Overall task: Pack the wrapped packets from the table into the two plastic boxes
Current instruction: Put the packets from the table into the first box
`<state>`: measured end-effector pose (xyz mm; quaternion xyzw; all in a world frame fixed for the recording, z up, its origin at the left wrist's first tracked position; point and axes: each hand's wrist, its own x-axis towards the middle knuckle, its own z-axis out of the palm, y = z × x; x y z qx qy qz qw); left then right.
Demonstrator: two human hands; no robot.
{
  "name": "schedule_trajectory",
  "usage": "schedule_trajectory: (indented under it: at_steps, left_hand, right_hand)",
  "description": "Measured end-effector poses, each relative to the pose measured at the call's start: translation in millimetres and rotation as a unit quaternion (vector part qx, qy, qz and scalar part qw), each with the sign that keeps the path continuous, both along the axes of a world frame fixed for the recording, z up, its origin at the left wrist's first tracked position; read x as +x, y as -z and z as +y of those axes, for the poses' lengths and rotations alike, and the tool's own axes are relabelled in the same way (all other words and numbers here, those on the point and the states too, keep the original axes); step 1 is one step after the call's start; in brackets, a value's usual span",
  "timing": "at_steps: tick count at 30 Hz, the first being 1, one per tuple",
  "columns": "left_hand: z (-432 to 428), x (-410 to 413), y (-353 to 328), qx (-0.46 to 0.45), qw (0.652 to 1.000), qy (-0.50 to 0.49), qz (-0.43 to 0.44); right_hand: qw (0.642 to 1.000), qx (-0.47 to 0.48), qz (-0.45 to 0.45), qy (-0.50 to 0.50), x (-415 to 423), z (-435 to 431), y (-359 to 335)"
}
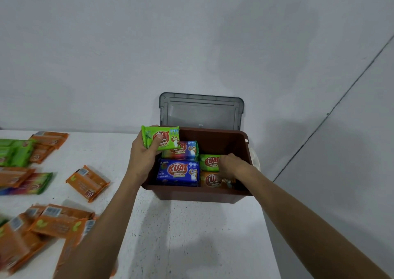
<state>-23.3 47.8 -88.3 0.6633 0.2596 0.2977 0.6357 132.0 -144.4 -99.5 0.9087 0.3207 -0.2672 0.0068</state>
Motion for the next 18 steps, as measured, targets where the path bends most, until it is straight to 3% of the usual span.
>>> schedule_trajectory:
  at_steps: [4, 8, 13, 18]
  left_hand:
    - [-3.3, -1.2, -2.1, 0.043, 0.999, -0.001, 0.025]
    - [-5.4, -1.5, -3.6, 0.098, 0.993, 0.021, 0.06]
    - [-7.6, -3.3, -7.2, 0.114, 0.991, 0.038, 0.064]
    - [-13.0, -6.2, -13.2, 0.096, 0.993, 0.042, 0.051]
  right_hand:
    - [0.999, -0.013, -0.036, -0.036, -4.1, 0.5, -8.4]
    - [0.985, 0.127, -0.109, -0.045, -4.0, 5.6, -26.4]
    - [0.936, 0.35, 0.038, 0.016, -10.1, 21.5, -46.6]
    - [0.9, 0.395, 0.18, 0.04, -22.5, 37.9, -51.4]
